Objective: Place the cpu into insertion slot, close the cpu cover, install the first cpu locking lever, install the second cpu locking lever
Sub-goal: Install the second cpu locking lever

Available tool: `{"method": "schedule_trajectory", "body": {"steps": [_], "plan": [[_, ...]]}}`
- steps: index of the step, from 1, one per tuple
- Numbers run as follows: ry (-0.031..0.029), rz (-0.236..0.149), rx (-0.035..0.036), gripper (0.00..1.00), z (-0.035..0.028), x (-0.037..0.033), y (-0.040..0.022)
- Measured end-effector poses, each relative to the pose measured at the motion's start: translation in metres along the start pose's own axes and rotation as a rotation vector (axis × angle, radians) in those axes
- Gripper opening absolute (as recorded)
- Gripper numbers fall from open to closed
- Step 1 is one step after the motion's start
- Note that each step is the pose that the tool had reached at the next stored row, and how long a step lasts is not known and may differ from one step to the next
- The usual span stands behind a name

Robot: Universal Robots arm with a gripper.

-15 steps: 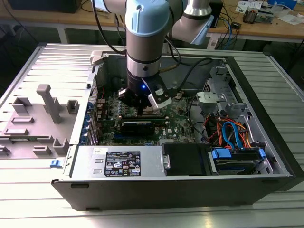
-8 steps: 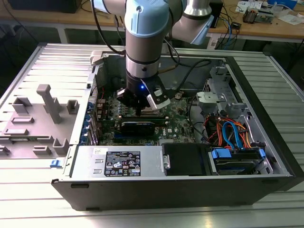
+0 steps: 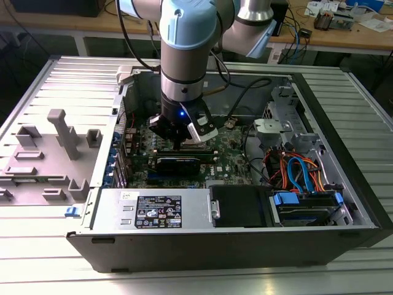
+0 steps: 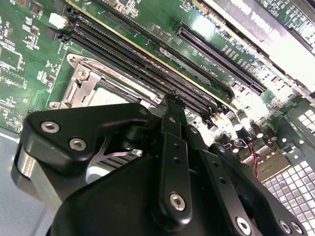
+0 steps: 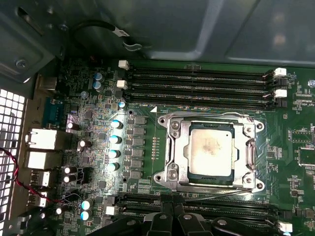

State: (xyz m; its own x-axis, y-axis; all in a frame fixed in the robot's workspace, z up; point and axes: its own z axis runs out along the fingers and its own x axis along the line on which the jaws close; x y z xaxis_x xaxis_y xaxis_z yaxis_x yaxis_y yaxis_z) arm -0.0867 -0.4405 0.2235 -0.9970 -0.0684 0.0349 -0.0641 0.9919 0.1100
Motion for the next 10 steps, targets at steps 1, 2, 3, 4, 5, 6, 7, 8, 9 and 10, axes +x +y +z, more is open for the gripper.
{"method": "schedule_trajectory", "body": {"steps": [1,2,3,4,5,6,7,8,9,10], "plan": [[0.0,0.0,0.0001,0.11,0.0,0.0,0.0],[0.0,0.0,0.0,0.11,0.0002,0.0,0.0],[0.0,0.0,0.0,0.11,0.0004,0.0,0.0],[0.0,0.0,0.0,0.11,0.0004,0.0,0.0],[0.0,0.0,0.0,0.11,0.0005,0.0,-0.0001],[-0.0001,0.0,-0.0002,0.11,0.0005,0.0,-0.0001],[-0.0002,0.0,-0.0003,0.11,0.0006,0.0,-0.0001],[-0.0001,0.0,-0.0002,0.11,0.0005,0.0,-0.0003],[0.0,0.0,-0.0001,0.11,0.0005,0.0,-0.0004],[-0.0001,0.0,-0.0001,0.11,0.0005,0.0,-0.0005]]}}
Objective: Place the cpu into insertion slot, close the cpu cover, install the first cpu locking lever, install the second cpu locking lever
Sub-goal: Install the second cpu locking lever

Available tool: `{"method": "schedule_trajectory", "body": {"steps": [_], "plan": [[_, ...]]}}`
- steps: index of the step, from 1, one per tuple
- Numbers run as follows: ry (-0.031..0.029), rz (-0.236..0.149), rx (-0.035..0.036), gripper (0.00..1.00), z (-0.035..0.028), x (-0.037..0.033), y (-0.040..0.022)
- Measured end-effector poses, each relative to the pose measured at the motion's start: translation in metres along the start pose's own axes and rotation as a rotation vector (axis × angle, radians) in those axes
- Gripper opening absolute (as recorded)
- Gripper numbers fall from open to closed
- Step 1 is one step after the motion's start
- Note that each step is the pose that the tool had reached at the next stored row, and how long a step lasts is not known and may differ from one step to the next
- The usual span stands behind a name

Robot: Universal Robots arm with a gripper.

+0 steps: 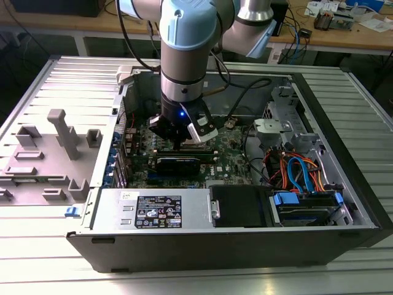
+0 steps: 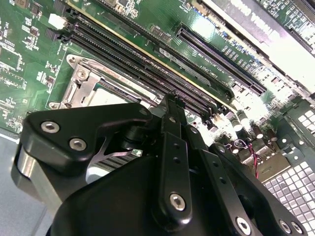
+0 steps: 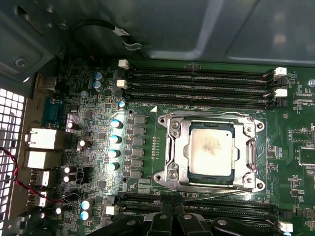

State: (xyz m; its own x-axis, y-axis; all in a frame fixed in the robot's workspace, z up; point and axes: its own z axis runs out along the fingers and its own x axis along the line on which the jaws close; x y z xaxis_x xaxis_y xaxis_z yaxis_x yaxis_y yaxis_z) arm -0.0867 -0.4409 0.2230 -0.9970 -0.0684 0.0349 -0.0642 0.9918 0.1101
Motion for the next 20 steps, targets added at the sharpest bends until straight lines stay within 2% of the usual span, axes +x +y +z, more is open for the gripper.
{"method": "schedule_trajectory", "body": {"steps": [3,5,6,15,17,20], "plan": [[0.0002,-0.002,-0.0006,0.11,0.0001,0.0,-0.0001],[0.0002,-0.004,-0.0039,0.11,0.0007,0.0,-0.0002],[-0.0001,-0.005,-0.011,0.11,0.0021,-0.0001,-0.0003],[-0.003,-0.01,-0.0579,0.11,0.0086,0.0001,-0.0023],[-0.0034,-0.01,-0.0648,0.11,0.0096,0.0002,-0.0031],[-0.0037,-0.011,-0.0701,0.11,0.0104,0.0007,-0.0041]]}}
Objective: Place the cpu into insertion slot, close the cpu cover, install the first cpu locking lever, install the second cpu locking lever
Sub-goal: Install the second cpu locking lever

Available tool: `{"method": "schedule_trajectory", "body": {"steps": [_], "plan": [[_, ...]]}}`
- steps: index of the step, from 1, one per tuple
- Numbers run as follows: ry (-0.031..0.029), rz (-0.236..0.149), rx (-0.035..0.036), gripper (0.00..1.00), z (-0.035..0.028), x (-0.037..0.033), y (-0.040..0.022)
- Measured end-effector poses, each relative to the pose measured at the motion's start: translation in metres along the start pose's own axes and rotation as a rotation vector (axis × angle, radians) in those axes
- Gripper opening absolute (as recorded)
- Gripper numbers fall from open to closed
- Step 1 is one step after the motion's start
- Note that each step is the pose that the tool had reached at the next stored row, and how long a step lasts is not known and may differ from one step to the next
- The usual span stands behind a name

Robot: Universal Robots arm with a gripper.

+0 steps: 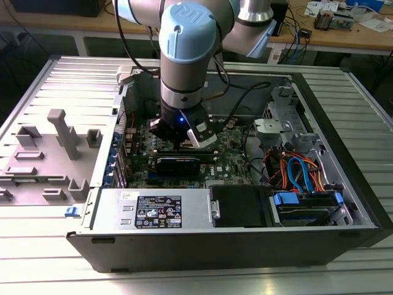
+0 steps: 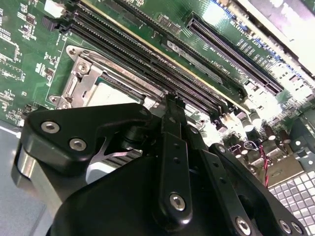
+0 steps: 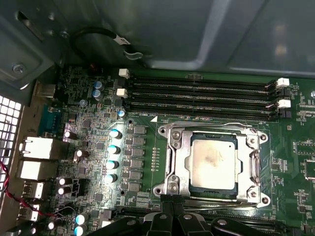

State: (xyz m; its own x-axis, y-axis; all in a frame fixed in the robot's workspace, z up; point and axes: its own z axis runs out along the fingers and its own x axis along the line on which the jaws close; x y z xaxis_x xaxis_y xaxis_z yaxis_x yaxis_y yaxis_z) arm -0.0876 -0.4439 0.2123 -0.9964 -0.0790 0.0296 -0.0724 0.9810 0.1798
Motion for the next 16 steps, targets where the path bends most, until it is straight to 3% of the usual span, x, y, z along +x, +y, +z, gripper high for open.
{"method": "schedule_trajectory", "body": {"steps": [7,16], "plan": [[-0.0012,-0.001,-0.0178,0.11,0.004,0.002,-0.0019],[-0.0031,-0.003,-0.0478,0.11,0.0097,0.0047,-0.003]]}}
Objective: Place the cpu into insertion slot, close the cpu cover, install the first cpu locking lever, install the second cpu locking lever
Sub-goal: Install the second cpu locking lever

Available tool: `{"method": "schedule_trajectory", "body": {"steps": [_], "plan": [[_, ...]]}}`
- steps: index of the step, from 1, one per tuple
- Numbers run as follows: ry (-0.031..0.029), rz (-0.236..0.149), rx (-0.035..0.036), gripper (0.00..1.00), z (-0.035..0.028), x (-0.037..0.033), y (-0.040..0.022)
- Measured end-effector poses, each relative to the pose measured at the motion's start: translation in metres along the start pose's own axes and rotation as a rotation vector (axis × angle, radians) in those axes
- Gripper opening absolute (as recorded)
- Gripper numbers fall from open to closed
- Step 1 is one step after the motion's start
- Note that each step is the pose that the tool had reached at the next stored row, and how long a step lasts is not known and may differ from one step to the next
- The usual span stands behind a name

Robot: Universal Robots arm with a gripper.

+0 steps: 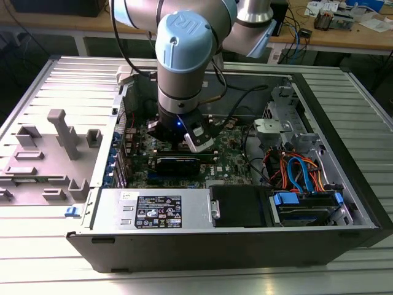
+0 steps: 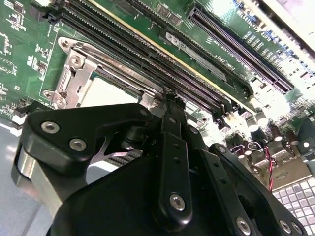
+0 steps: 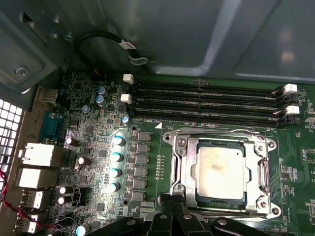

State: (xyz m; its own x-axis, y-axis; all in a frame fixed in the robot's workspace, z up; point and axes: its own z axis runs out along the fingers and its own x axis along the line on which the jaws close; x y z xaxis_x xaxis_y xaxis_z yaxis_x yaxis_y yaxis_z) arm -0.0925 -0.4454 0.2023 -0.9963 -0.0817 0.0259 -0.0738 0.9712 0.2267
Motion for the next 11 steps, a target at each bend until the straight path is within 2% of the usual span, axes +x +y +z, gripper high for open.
{"method": "schedule_trajectory", "body": {"steps": [4,6,11], "plan": [[-0.0006,0.0,-0.0063,0.11,0.0026,0.0011,-0.0005],[-0.0003,-0.001,-0.006,0.11,0.0023,0.0012,-0.0005],[0.0019,0.0,-0.0064,0.11,-0.0065,0.0015,0.0016]]}}
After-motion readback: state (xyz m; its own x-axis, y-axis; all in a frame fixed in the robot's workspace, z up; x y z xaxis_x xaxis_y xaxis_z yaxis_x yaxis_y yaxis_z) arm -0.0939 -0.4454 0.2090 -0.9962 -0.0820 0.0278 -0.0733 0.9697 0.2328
